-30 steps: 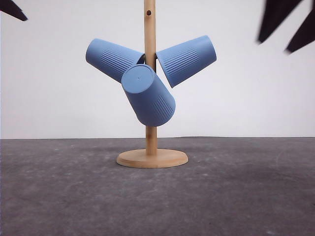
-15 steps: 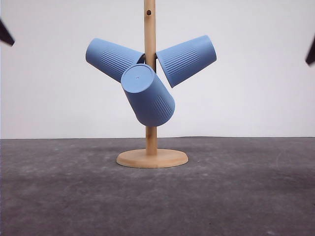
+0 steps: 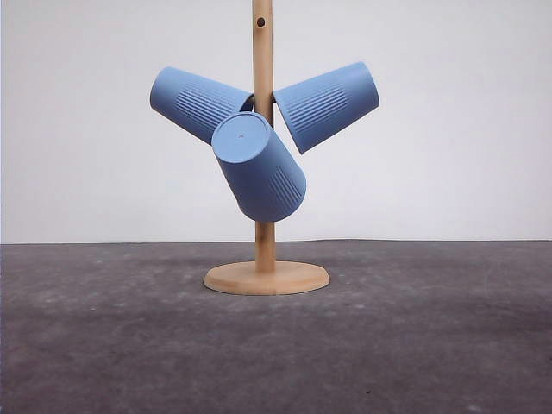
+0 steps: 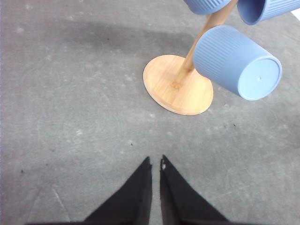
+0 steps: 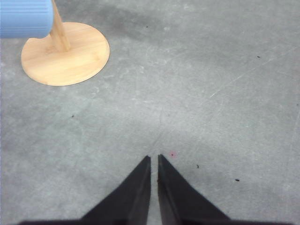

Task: Place three cups

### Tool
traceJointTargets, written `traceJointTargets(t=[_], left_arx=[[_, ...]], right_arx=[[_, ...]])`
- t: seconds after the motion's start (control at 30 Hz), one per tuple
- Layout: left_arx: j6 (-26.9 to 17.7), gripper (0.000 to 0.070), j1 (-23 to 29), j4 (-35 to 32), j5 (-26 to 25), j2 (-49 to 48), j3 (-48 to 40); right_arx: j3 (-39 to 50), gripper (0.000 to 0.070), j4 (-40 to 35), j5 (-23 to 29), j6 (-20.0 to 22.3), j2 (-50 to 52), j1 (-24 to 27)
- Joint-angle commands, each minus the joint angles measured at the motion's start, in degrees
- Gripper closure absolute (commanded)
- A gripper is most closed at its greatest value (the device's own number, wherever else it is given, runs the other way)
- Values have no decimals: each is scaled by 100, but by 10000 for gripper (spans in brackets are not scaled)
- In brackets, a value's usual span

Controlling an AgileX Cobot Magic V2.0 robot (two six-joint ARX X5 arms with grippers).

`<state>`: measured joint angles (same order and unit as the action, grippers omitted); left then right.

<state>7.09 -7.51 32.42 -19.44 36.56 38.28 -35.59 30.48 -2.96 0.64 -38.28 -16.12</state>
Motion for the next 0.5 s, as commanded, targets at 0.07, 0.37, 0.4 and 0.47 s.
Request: traceJointTargets(t=[0.07, 0.37, 0.4, 0.47], left_arx=[[-13, 700, 4, -71, 0, 8, 76], [-15, 700, 46, -163, -7, -20, -4], [-130, 700, 93, -286, 18, -93, -115], [-234, 700, 229, -714, 46, -340, -479]], right_arx=[[-74, 687, -103, 2, 26, -14, -20], [-74, 687, -133, 2, 26, -16, -20], [-74, 687, -133, 2, 26, -16, -20], [-74, 687, -133, 2, 26, -16, -17]])
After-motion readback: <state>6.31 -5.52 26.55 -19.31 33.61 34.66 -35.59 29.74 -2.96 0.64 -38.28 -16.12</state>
